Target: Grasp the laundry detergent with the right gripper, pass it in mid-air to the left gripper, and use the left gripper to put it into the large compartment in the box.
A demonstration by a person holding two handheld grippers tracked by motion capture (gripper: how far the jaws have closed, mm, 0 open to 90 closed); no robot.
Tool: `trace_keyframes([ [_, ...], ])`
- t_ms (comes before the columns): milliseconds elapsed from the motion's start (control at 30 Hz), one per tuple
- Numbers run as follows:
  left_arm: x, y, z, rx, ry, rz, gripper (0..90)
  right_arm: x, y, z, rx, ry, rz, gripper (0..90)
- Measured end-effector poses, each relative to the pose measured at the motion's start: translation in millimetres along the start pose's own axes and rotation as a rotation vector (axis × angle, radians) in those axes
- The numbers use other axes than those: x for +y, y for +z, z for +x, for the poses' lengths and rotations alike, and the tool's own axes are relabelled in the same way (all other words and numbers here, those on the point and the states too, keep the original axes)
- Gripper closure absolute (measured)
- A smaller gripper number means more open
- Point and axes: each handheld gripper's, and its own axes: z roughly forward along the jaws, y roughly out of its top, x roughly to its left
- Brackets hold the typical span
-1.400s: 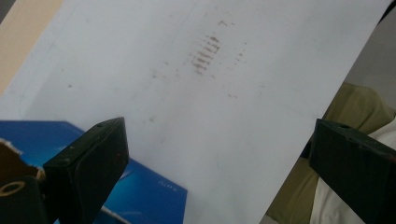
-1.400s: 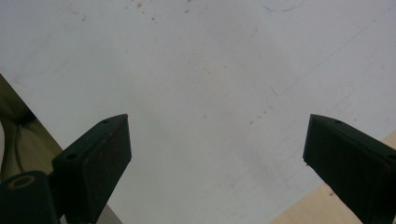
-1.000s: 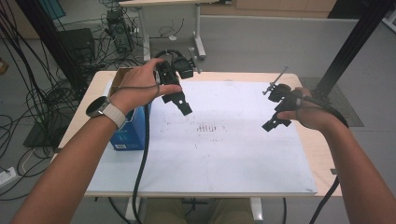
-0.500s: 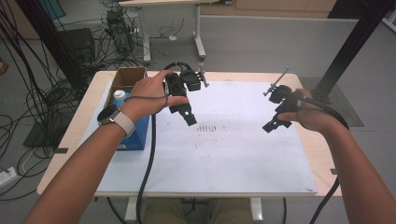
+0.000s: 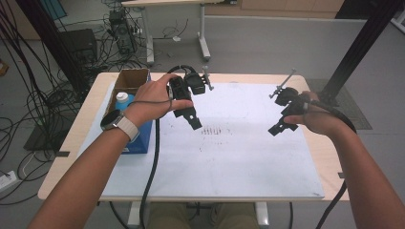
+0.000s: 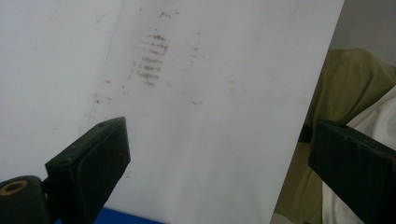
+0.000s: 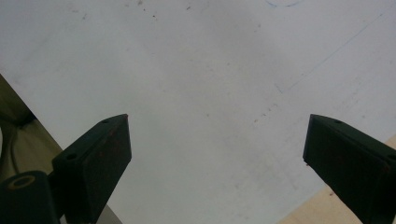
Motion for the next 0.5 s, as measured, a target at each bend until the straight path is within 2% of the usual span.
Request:
trace_keyframes([
  [500,-0.2,1.2,2.8,0.003,-0.009,0.006,6.2,-1.4,1.0,-1.7,0.0,0.003,0.0,7.6],
])
